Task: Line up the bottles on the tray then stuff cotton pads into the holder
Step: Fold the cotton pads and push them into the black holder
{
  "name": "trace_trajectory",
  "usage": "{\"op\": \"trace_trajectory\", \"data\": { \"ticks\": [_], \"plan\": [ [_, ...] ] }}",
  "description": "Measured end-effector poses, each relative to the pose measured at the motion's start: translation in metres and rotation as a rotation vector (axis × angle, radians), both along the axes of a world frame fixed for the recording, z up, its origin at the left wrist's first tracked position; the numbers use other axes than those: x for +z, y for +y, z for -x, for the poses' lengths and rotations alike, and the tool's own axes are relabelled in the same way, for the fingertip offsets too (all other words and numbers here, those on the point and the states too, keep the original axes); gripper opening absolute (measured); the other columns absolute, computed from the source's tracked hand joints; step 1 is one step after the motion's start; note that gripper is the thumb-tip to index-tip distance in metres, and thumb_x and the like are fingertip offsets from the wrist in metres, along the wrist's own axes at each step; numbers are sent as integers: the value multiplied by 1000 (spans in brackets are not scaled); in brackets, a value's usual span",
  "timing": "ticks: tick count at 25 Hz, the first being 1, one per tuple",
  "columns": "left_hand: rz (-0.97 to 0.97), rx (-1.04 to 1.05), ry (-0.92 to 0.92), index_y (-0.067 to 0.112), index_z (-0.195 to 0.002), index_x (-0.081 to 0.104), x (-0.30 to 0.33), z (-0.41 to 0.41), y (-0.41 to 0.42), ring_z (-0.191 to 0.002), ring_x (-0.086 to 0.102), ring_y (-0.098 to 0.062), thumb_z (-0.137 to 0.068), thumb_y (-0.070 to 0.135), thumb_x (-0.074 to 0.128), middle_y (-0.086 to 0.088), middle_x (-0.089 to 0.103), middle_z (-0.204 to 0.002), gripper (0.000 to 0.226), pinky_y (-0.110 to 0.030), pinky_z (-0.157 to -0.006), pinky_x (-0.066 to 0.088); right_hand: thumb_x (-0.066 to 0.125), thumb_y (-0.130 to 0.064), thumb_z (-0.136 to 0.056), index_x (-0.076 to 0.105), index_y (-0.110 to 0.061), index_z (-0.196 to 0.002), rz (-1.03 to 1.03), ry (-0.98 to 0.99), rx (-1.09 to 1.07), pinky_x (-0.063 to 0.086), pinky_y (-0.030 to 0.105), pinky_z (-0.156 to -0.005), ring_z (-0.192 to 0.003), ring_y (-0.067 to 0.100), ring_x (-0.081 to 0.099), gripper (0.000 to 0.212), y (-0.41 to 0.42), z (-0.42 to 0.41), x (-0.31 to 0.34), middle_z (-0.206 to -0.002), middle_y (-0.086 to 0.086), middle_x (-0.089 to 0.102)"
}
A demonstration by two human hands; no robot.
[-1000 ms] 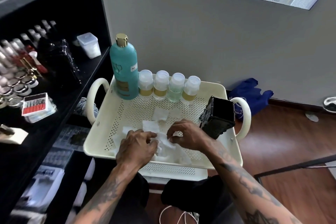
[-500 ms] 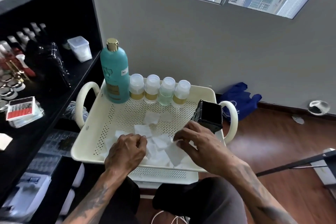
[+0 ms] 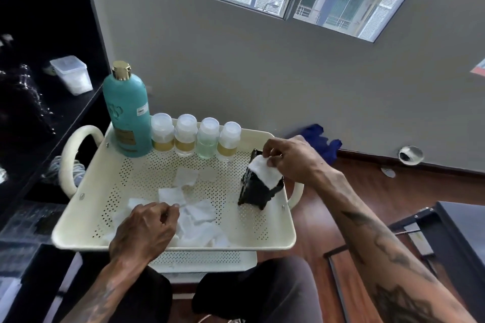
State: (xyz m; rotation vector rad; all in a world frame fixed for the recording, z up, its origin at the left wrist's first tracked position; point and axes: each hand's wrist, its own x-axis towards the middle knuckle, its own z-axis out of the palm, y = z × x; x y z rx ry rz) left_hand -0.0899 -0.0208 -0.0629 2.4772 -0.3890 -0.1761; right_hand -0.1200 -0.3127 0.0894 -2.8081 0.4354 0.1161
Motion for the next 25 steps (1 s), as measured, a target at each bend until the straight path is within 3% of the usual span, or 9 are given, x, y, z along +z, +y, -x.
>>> {"op": "trace_trajectory", "data": {
  "ticks": [4,7,9,13,16,19,22,25],
  "plan": [
    [-12,2,-10,26,-75,67,0,0,-2,-77,61,-15,-95,53,40,10,66,-78,43,-32,-64,51,62,-37,-87,68,-33,-99,303,3,85,32,24,-54,-67,21,50,14,4,-4,-22,-80,3,63],
    [-13,-2,-2,26,-76,67,0,0,-1,-77,61,-15,-95,53,40,10,67,-79,43,-33,-64,52,61,-26,-89,66,-31,-109,384,152,107,35,29,-61,-71,22,48,21,8,-8,-22,-77,0,48],
    [-17,-5,-6,27,-75,67,-1,0,0,-78,60,-15,-95,53,40,12,66,-78,42,-32,-63,51,57,-22,-91,65,-32,-114,353,219,60,38,31,-66,-76,23,49,27,9,-8,-12,-81,0,50],
    [-16,12,-12,28,-76,67,0,1,-2,-76,60,-14,-94,53,42,14,64,-77,39,-29,-61,48,53,-22,-84,64,-37,-118,251,92,36,52,33,-75,-88,23,60,38,9,18,13,-106,-2,69],
    [-21,11,-4,28,-71,63,0,0,-3,-74,59,-13,-94,51,44,14,64,-74,38,-29,-59,46,54,-23,-80,59,-41,-121,163,410,66,61,34,-73,-82,17,70,45,15,23,21,-108,-4,68],
    [-23,2,14,30,-70,62,0,0,-2,-73,60,-13,-94,52,43,13,65,-74,38,-30,-60,50,66,-26,-84,57,-23,-127,-40,646,-31,63,36,-74,-77,21,76,44,12,12,12,-101,8,74],
    [-35,25,10,31,-72,64,1,2,-3,-75,61,-15,-92,53,44,12,64,-74,36,-31,-62,51,70,-28,-83,64,-14,-117,-21,607,-61,62,37,-77,-86,26,74,38,8,9,-5,-99,11,74],
    [6,40,-82,28,-85,72,6,4,-4,-91,59,-17,-91,46,55,10,66,-87,25,-31,-67,48,66,-41,-81,63,-25,-116,174,317,84,56,39,-80,-94,18,59,38,-1,22,-19,-114,0,62]
  ]
}}
